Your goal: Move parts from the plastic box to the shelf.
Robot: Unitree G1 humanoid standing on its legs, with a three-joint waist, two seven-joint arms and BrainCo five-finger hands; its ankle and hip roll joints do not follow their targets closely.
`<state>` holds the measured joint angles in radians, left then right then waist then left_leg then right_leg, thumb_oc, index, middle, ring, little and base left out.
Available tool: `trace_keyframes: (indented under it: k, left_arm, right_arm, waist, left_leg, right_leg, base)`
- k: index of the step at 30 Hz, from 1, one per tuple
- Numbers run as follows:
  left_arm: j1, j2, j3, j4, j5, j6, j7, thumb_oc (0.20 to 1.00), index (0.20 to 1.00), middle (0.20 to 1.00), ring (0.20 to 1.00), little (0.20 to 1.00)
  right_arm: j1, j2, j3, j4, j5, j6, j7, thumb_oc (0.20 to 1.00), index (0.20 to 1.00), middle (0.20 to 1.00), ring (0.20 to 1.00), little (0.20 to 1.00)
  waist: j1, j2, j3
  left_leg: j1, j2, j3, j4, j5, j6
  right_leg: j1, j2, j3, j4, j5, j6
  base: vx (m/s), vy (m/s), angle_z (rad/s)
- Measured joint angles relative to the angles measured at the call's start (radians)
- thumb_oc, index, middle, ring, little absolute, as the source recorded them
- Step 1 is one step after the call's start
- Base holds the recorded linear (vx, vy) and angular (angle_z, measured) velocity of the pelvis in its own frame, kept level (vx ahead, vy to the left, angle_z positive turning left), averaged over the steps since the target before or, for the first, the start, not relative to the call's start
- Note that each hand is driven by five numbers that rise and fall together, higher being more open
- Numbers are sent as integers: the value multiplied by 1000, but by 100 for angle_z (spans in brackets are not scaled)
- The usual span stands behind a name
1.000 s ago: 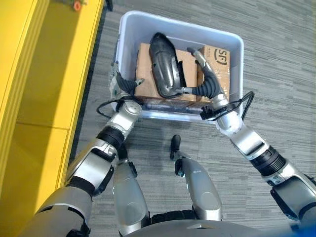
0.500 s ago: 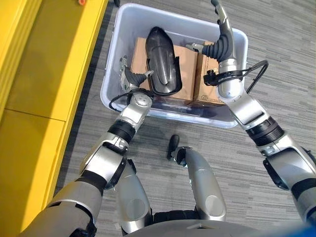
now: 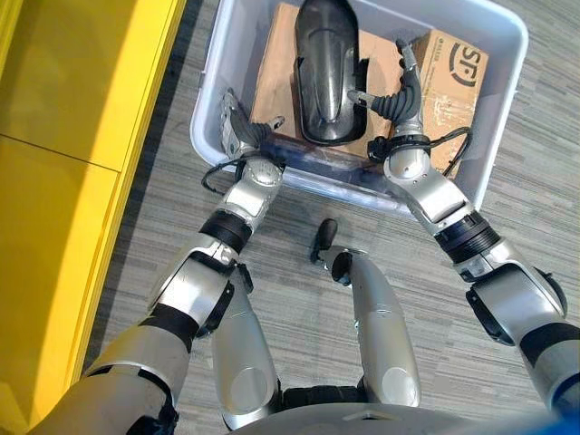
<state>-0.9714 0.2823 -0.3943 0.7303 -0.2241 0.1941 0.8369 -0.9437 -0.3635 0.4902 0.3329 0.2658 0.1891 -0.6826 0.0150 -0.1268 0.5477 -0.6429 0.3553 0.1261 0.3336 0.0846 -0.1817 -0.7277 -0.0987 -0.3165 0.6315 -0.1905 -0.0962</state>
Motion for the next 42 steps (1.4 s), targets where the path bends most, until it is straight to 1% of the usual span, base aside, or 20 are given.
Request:
trace_keyframes:
  k: [3, 4, 5, 7, 14, 17, 19, 21, 27, 29, 33, 40, 42]
  left_arm:
    - [-8, 0, -8, 0, 4, 14, 0, 1000, 1000, 1000, 1000, 1000]
    - [-36, 3, -19, -1, 9, 14, 0, 1000, 1000, 1000, 1000, 1000]
    - [-50, 3, -21, -2, 10, 15, 0, 1000, 1000, 1000, 1000, 1000]
    - [-71, 1, -37, -4, 10, 17, 1, 1000, 1000, 1000, 1000, 1000]
    - [-81, -10, -37, -50, 8, 14, -1, 1000, 1000, 1000, 1000, 1000]
    - [-101, -18, -37, -71, 7, 14, 0, 1000, 1000, 1000, 1000, 1000]
    - [-116, -25, -38, -74, 6, 14, 0, 1000, 1000, 1000, 1000, 1000]
    - [-117, -28, -37, -82, 1, 13, 1, 1000, 1000, 1000, 1000, 1000]
    - [-135, -31, -36, -90, 5, 6, 21, 1000, 1000, 1000, 1000, 1000]
    - [-138, -29, -36, -107, 6, -3, 23, 1000, 1000, 1000, 1000, 1000]
    - [-165, -27, -35, -113, 6, -4, 22, 1000, 1000, 1000, 1000, 1000]
    - [-199, -19, -36, -131, 6, -3, 36, 1000, 1000, 1000, 1000, 1000]
    - [-203, -19, -36, -143, 3, -2, 36, 1000, 1000, 1000, 1000, 1000]
  right_arm:
    - [0, 0, -3, -1, 10, 0, -12, 1000, 1000, 1000, 1000, 1000]
    - [-5, -1, -13, -2, 26, 0, -30, 1000, 1000, 1000, 1000, 1000]
    - [-8, -1, -14, -1, 29, 0, -33, 1000, 1000, 1000, 1000, 1000]
    - [-9, 2, -14, -1, 53, 1, -38, 1000, 1000, 1000, 1000, 1000]
    - [-23, 2, -17, -1, 70, 0, -73, 1000, 1000, 1000, 1000, 1000]
    - [-35, 2, -24, -1, 103, 0, -84, 1000, 1000, 1000, 1000, 1000]
    - [-36, 2, -28, -1, 109, 1, -86, 1000, 1000, 1000, 1000, 1000]
    - [-37, 2, -38, -2, 117, 1, -87, 1000, 1000, 1000, 1000, 1000]
    - [-37, 1, -48, -2, 154, 1, -88, 1000, 1000, 1000, 1000, 1000]
    - [-40, 1, -49, -2, 168, 1, -87, 1000, 1000, 1000, 1000, 1000]
    - [-41, 1, -48, -3, 183, 4, -80, 1000, 1000, 1000, 1000, 1000]
    - [-42, 1, -48, -3, 184, 13, -66, 1000, 1000, 1000, 1000, 1000]
    - [-47, -2, -53, -3, 184, 16, -66, 1000, 1000, 1000, 1000, 1000]
  waist:
    - [-11, -2, -1]
    - [-12, -4, -3]
    - [-14, -5, -3]
    - [-17, -5, -3]
    - [-28, -5, -3]
    - [-29, -5, -3]
    - [-34, -6, -3]
    - [-37, -6, -4]
    - [-57, -6, -4]
    - [-55, -7, -4]
    - [-54, -7, -4]
    - [-53, -7, -4]
    - [-53, -7, -4]
  left_leg:
    - [-15, -6, 0, 24, -14, 12]
    - [-40, -7, -7, 34, -15, 13]
    - [-54, -7, -9, 39, -16, 12]
    - [-90, -8, -19, 61, -21, 15]
    - [-146, -13, -28, 103, -35, 22]
    - [-171, -17, -26, 120, -43, 28]
    - [-187, -19, -27, 129, -45, 26]
    - [-198, -20, -27, 143, -54, 27]
    - [-240, -24, -29, 179, -73, 39]
    - [-263, -24, -29, 211, -91, 44]
    - [-303, -24, -33, 240, -100, 52]
    - [-366, -26, -50, 276, -107, 55]
    - [-383, -26, -56, 300, -119, 53]
  right_leg:
    - [-5, -10, 3, 0, -2, 4]
    - [-25, -11, 3, 3, -5, 13]
    - [-37, -10, 3, 6, -4, 15]
    - [-64, -12, 3, 17, -3, 13]
    - [-112, -23, 6, 45, -1, 11]
    - [-139, -26, 16, 52, -3, 19]
    - [-152, -26, 18, 57, 2, 16]
    - [-164, -27, 23, 65, -1, 20]
    - [-192, -36, 26, 76, 0, 20]
    - [-215, -40, 35, 92, -1, 22]
    - [-250, -43, 43, 108, -1, 25]
    - [-302, -44, 46, 125, 3, 27]
    - [-312, -46, 46, 137, 1, 29]
  base:
    - [35, 7, 3]
    - [37, -7, 1]
    - [51, -10, 3]
    - [35, -7, 2]
    - [19, -8, 0]
    - [24, -15, -2]
    - [49, -41, -1]
    - [32, -35, -2]
    - [11, -10, 0]
    - [42, -35, -7]
    - [31, -40, -3]
    - [21, -16, 0]
    - [32, -36, -2]
